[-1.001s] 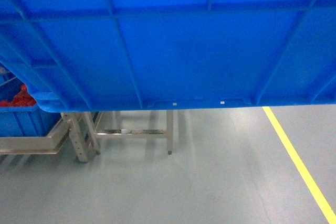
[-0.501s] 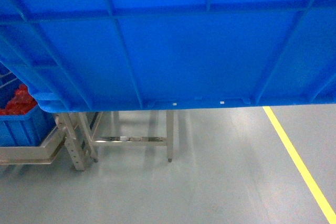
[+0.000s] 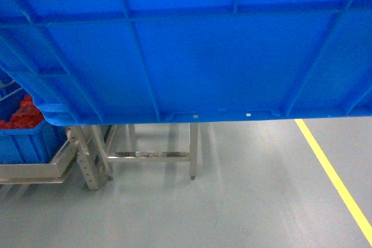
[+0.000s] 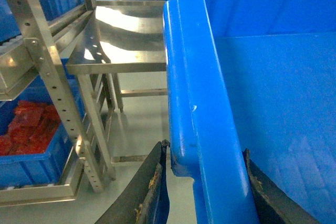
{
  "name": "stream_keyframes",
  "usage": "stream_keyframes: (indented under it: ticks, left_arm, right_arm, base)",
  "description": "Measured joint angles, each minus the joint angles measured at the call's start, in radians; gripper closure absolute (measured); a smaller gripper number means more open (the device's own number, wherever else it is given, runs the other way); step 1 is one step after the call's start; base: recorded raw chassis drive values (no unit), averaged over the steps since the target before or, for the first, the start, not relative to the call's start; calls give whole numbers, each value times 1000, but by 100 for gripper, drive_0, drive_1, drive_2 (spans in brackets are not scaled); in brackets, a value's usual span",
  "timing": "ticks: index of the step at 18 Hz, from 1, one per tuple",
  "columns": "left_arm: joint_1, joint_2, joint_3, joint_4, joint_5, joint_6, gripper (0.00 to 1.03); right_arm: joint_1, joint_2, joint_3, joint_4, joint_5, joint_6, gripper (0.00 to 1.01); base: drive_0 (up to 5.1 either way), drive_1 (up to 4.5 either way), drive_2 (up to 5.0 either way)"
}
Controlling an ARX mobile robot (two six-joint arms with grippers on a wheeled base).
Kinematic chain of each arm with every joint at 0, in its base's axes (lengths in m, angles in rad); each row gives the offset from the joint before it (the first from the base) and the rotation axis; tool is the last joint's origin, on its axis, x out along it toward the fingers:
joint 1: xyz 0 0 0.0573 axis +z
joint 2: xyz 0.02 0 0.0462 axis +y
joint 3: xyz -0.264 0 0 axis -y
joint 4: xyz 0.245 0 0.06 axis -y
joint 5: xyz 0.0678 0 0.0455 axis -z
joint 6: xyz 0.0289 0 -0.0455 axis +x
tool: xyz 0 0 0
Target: Place box next to blue box on left shelf
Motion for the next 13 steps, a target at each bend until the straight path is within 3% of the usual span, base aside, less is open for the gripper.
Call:
stream_keyframes:
  ticks: [13]
  left_arm:
    - [1,0,0,-2,1,0,71]
  right_arm:
    - [0,0,0,1,-5,0,92]
  base:
    - [-498,248,248]
